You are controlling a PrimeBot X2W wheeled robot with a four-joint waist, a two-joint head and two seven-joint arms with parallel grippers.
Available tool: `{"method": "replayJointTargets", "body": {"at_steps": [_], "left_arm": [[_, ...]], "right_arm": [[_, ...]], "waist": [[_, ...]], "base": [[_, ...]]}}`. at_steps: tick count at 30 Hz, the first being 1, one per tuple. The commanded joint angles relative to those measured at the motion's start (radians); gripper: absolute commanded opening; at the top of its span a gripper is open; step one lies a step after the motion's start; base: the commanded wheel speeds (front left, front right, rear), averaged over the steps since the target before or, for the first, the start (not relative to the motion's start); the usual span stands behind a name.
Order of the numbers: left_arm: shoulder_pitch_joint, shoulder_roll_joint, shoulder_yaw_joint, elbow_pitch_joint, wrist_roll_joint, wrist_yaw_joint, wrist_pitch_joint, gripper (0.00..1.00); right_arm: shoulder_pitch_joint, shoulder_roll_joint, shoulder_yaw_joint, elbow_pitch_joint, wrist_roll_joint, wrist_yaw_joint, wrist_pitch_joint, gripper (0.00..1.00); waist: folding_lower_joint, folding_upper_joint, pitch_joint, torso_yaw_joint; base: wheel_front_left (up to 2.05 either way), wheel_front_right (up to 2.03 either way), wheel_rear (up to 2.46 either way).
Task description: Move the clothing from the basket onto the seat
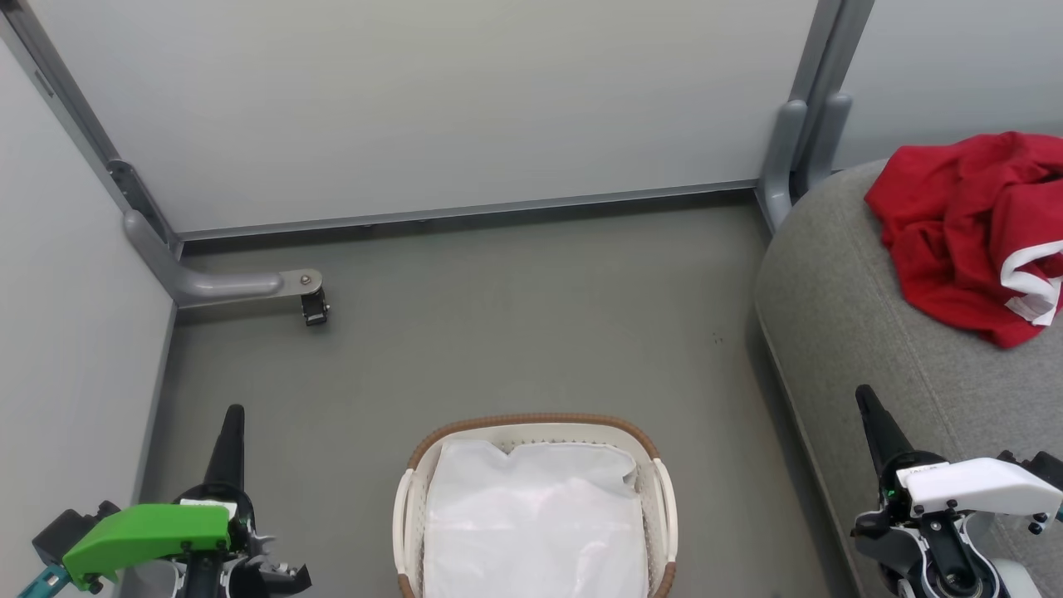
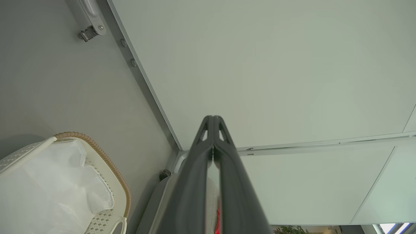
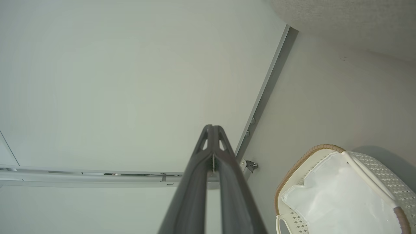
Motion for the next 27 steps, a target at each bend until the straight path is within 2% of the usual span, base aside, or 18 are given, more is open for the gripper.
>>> {"method": "replayJointTargets", "body": {"at_steps": [1,27], "left_arm": [[-0.019,0.008,0.006,-0.001,-0.022,-0.006,0.005,0.00],[-0.046,0.005,0.038,0.003,-0.178,-0.020,0.056,0.00]], "right_arm": [[-0.017,-0.006,-0.006,-0.009,0.022,-0.001,0.008,0.00],[-0.017,-0.007,-0.029,-0.018,0.202,-0.001,0.054,0.00]], "waist": [[0.0000,0.0000,0.000,-0.001],[0.0000,0.0000,-0.005,-0.013]], "base": [[0.00,0.00,0.00],[0.00,0.00,0.00]]}}
